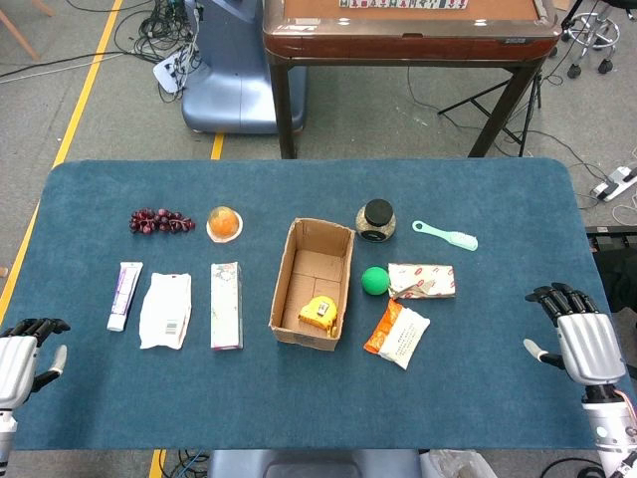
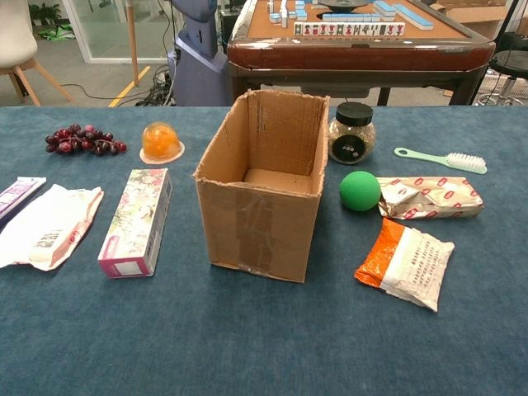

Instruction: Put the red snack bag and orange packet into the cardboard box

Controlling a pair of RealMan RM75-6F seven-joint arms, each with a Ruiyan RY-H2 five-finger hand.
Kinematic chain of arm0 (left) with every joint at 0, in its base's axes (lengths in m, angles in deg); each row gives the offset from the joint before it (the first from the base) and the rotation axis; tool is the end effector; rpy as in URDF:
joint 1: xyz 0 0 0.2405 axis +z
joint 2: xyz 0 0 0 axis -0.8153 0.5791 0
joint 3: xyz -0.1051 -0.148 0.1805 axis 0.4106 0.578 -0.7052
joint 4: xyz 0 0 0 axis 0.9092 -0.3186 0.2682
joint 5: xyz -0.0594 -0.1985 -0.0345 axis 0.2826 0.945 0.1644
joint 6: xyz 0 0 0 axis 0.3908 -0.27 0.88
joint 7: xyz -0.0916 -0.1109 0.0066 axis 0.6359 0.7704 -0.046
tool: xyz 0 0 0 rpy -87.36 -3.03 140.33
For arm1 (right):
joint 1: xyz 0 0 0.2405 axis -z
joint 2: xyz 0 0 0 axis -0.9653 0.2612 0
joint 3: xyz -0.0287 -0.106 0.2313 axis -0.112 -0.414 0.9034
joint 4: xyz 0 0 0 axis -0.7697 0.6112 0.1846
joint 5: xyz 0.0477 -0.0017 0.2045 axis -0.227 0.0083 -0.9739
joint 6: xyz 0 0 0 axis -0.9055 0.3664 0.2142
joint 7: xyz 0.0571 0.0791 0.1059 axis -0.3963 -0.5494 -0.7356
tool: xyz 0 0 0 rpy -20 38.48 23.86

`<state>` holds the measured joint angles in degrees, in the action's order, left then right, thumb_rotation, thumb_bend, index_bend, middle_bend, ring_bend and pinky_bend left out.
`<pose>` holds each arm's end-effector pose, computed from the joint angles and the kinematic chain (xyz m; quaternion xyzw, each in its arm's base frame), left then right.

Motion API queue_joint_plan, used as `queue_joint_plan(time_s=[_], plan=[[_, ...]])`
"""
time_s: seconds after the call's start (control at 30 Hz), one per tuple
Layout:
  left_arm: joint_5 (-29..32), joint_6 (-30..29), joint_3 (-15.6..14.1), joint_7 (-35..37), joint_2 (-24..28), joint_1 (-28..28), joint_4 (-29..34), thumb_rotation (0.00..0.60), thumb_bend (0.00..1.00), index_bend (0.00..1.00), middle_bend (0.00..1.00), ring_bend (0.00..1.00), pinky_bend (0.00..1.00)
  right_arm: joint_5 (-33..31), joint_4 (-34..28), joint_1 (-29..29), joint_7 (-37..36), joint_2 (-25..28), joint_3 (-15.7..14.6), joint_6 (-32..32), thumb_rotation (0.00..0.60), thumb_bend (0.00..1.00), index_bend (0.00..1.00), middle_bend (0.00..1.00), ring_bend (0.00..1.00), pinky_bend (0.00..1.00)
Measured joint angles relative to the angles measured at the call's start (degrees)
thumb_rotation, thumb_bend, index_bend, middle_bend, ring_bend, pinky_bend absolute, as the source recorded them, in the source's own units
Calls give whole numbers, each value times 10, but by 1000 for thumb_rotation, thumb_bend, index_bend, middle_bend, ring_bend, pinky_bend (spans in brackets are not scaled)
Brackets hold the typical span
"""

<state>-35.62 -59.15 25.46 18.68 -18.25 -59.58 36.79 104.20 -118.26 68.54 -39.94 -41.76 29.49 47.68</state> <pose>-0.3134 0.1826 0.1643 -0.5976 -0.3669 -0.3516 0.6201 -0.3135 -0.1941 0.1495 0.6178 -0.3509 0.3860 0.5884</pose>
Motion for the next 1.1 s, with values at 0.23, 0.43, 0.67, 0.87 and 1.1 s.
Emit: queue_joint_plan(time_s=[0.23,0.43,0.67,0.87,1.1], plan=[[1,-13,1,-4,5,7,11,600,433,396,431,324,451,-7,-3,-12,3,0,-1,-26,600,0,334,282,180,254],[7,-15,4,3,12,10,16,600,433,394,431,322,451,-13,5,-21,-5,-11,7,-30,600,0,331,228,180,254],[5,-19,4,1,19,13,26,600,433,389,431,319,451,-37,16,-44,-5,-28,25,-59,600,0,234,187,170,254],[3,-32,6,1,22,17,31,600,433,385,431,316,451,-96,14,-86,28,-37,46,-142,600,0,177,157,135,195],[6,-45,12,6,22,24,29,600,433,385,431,315,451,-194,43,-149,60,-65,81,-243,600,0,0,130,103,177]])
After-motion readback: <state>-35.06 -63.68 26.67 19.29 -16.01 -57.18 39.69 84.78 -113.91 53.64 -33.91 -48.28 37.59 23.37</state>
